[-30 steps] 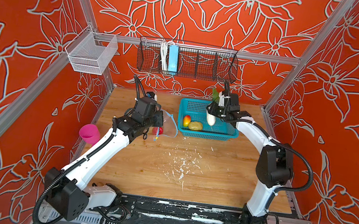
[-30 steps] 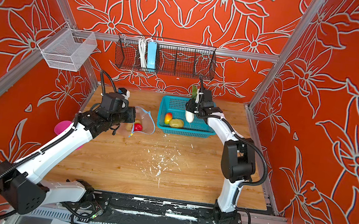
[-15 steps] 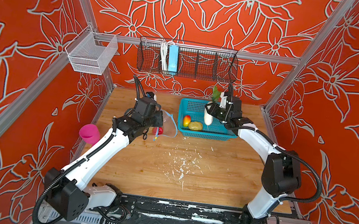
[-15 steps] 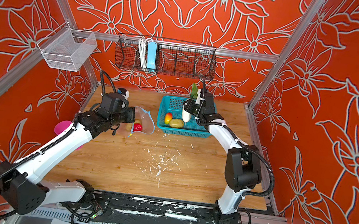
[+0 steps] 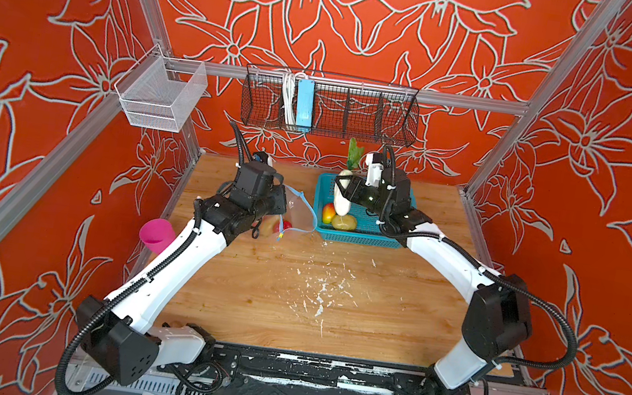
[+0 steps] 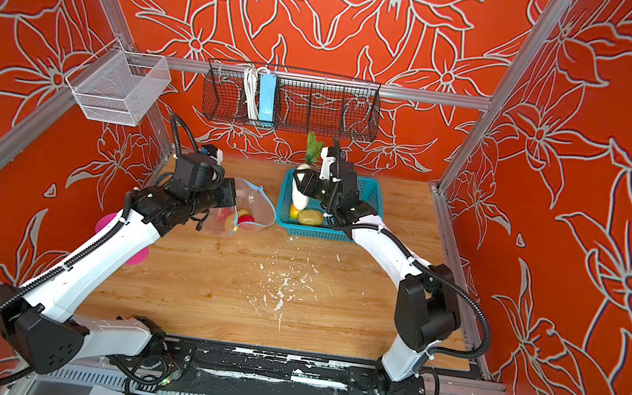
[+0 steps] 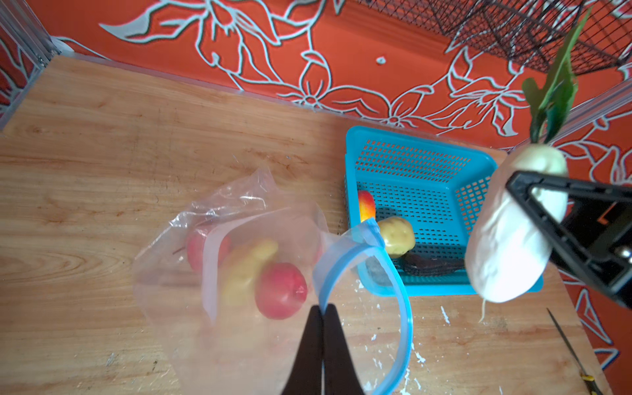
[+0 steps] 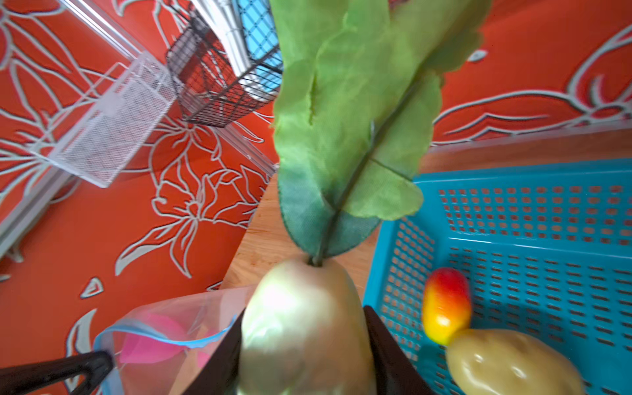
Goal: Place the food in the zip-top bag and seal the zipper
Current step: 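Carry the cabbage over the bag opening while the left gripper raises the bag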
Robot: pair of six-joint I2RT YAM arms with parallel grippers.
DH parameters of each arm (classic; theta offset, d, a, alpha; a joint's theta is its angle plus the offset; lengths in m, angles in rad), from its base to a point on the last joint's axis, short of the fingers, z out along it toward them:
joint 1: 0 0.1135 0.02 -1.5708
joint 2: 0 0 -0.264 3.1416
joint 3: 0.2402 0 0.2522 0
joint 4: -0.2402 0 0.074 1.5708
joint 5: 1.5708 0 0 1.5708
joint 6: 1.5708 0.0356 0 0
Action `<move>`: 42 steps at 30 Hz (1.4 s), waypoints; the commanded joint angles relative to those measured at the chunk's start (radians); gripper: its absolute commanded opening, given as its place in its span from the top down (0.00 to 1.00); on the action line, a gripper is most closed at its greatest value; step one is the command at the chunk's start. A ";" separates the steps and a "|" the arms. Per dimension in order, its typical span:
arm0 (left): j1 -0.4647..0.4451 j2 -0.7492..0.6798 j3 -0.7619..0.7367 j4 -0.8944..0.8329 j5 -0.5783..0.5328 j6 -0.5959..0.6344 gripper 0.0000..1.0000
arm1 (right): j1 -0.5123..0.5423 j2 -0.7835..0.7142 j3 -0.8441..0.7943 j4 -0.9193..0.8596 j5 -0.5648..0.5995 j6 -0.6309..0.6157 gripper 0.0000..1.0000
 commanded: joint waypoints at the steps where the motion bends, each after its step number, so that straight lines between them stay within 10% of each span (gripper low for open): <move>1: 0.000 0.027 0.058 -0.057 0.002 -0.029 1.00 | 0.017 -0.010 0.022 0.150 -0.042 0.017 0.66; 42: 0.009 0.164 0.269 -0.078 0.125 -0.209 1.00 | 0.134 0.121 0.158 0.456 -0.103 0.013 0.66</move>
